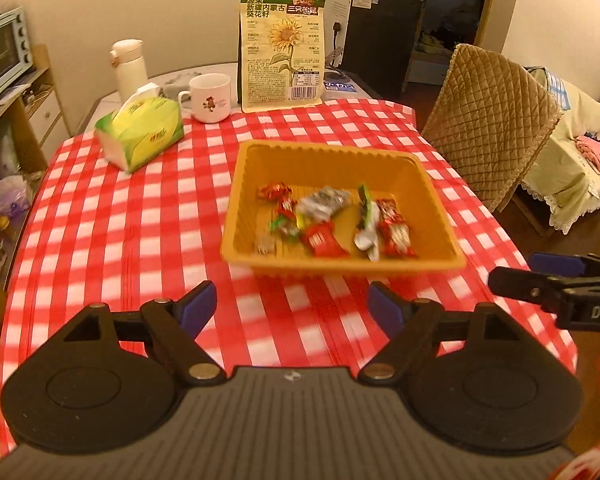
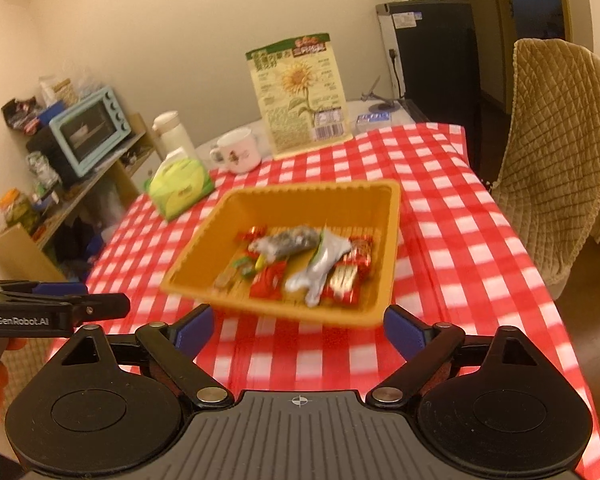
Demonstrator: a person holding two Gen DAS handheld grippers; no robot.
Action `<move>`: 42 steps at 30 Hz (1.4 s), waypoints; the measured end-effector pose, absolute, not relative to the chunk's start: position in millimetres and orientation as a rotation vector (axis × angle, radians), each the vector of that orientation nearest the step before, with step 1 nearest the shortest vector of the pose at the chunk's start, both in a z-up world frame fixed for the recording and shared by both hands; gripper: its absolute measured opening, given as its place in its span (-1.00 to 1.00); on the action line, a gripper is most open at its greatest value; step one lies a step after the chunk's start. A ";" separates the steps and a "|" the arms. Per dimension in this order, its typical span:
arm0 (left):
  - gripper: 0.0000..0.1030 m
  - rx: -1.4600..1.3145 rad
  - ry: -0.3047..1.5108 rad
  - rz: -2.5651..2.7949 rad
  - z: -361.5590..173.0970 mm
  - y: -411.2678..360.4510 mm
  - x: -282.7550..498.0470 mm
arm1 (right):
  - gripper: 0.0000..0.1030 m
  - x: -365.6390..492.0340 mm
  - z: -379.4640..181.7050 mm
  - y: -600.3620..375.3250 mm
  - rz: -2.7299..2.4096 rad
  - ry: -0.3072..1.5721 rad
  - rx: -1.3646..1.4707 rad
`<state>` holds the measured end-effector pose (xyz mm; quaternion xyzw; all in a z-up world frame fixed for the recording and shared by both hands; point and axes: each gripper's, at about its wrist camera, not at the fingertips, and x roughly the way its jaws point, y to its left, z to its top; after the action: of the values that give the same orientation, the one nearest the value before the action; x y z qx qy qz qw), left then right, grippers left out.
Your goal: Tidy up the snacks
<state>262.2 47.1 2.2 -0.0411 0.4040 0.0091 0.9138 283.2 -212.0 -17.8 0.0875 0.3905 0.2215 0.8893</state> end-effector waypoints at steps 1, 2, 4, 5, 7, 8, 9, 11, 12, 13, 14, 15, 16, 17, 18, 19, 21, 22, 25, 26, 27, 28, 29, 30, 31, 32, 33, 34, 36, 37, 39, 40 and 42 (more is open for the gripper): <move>0.58 -0.084 0.833 0.024 3.6 44.0 252.7 | 0.78 276.1 -17.0 -212.4 0.467 0.818 0.176; 0.58 -0.087 0.834 0.031 4.9 41.1 243.7 | 0.78 269.2 -16.2 -212.6 0.473 0.825 0.170; 0.58 -0.101 0.834 0.041 7.3 36.5 226.1 | 0.79 255.7 -14.9 -213.3 0.482 0.841 0.158; 0.58 -0.109 0.834 0.047 8.2 34.2 216.8 | 0.79 248.6 -14.4 -213.6 0.489 0.850 0.150; 0.58 -0.119 0.838 0.063 9.1 30.0 200.5 | 0.79 235.5 -13.6 -214.2 0.503 0.864 0.133; 0.58 -0.123 0.840 0.069 9.3 27.8 192.6 | 0.79 229.2 -14.0 -214.4 0.508 0.873 0.124; 0.58 -0.128 0.842 0.074 9.4 25.4 184.9 | 0.79 222.1 -14.2 -214.9 0.514 0.881 0.116; 0.58 -0.137 0.849 0.084 9.0 21.3 171.0 | 0.79 210.4 -14.5 -214.9 0.525 0.896 0.100; 0.58 -0.141 0.852 0.089 8.6 19.3 164.1 | 0.79 205.1 -14.5 -215.4 0.532 0.904 0.090; 0.58 -0.144 0.855 0.095 8.0 17.5 157.0 | 0.79 199.8 -14.7 -215.6 0.537 0.911 0.082; 0.58 -0.148 0.859 0.100 7.6 15.2 150.2 | 0.79 194.8 -14.9 -216.1 0.541 0.916 0.075; 0.58 -0.152 0.861 0.105 7.2 13.1 144.0 | 0.79 190.3 -15.4 -216.6 0.545 0.922 0.068; 0.57 -0.155 0.864 0.109 6.6 10.6 137.4 | 0.79 186.1 -15.8 -217.5 0.549 0.929 0.062; 0.57 -0.158 0.868 0.112 6.1 8.5 131.6 | 0.79 182.1 -16.0 -218.3 0.552 0.936 0.057; 0.57 -0.159 0.871 0.115 5.7 5.9 126.4 | 0.79 178.4 -16.3 -219.2 0.552 0.942 0.053; 0.57 -0.160 0.873 0.117 5.2 3.1 121.3 | 0.79 174.0 -16.6 -220.4 0.554 0.946 0.051; 0.57 -0.166 0.880 0.119 4.4 -1.4 112.6 | 0.79 167.3 -16.7 -222.6 0.558 0.954 0.047; 0.57 -0.169 0.882 0.118 4.0 -3.8 108.5 | 0.79 164.4 -16.8 -223.6 0.559 0.957 0.046; 0.57 -0.176 0.887 0.117 3.3 -10.7 97.5 | 0.79 157.1 -16.8 -225.9 0.558 0.965 0.044; 0.57 -0.178 0.888 0.117 3.1 -12.7 94.1 | 0.79 154.8 -16.8 -227.0 0.558 0.966 0.043; 0.57 -0.179 0.890 0.119 2.8 -15.0 91.7 | 0.79 153.3 -16.3 -227.7 0.557 0.968 0.042; 0.57 -0.181 0.893 0.120 2.2 -16.8 88.6 | 0.79 151.1 -16.3 -228.8 0.559 0.968 0.041; 0.57 -0.184 0.894 0.120 2.0 -18.1 86.0 | 0.79 149.0 -16.3 -229.8 0.560 0.970 0.038; 0.57 -0.185 0.895 0.121 1.7 -19.4 83.6 | 0.79 146.5 -16.1 -230.4 0.563 0.970 0.037; 0.57 -0.186 0.896 0.123 1.1 -20.9 81.3 | 0.79 144.0 -16.4 -230.9 0.567 0.971 0.037; 0.57 -0.187 0.897 0.126 0.7 -22.1 79.3 | 0.79 142.5 -16.8 -231.9 0.568 0.973 0.037; 0.57 -0.189 0.898 0.127 0.5 -22.8 77.9 | 0.79 140.8 -17.2 -232.1 0.568 0.975 0.038; 0.57 -0.189 0.898 0.127 0.4 -23.9 76.2 | 0.79 139.6 -17.6 -232.8 0.570 0.977 0.039; 0.57 -0.187 0.896 0.128 0.8 -25.9 73.6 | 0.79 137.8 -18.4 -233.4 0.573 0.982 0.040; 0.57 -0.186 0.895 0.128 1.3 -26.7 72.6 | 0.79 136.6 -18.7 -233.5 0.573 0.983 0.040; 0.57 -0.187 0.892 0.130 2.1 -27.9 70.5 | 0.79 134.9 -18.7 -234.1 0.577 0.983 0.041; 0.57 -0.186 0.892 0.131 2.5 -28.3 69.6 | 0.79 134.3 -18.6 -234.3 0.578 0.983 0.041; 0.57 -0.185 0.892 0.133 2.9 -28.5 68.4 | 0.79 133.0 -18.1 -234.3 0.580 0.983 0.041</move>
<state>68.4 -28.5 2.9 -0.0893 0.4303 0.0641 0.8960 133.0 -234.3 -18.1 0.0193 0.4650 0.2746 0.8414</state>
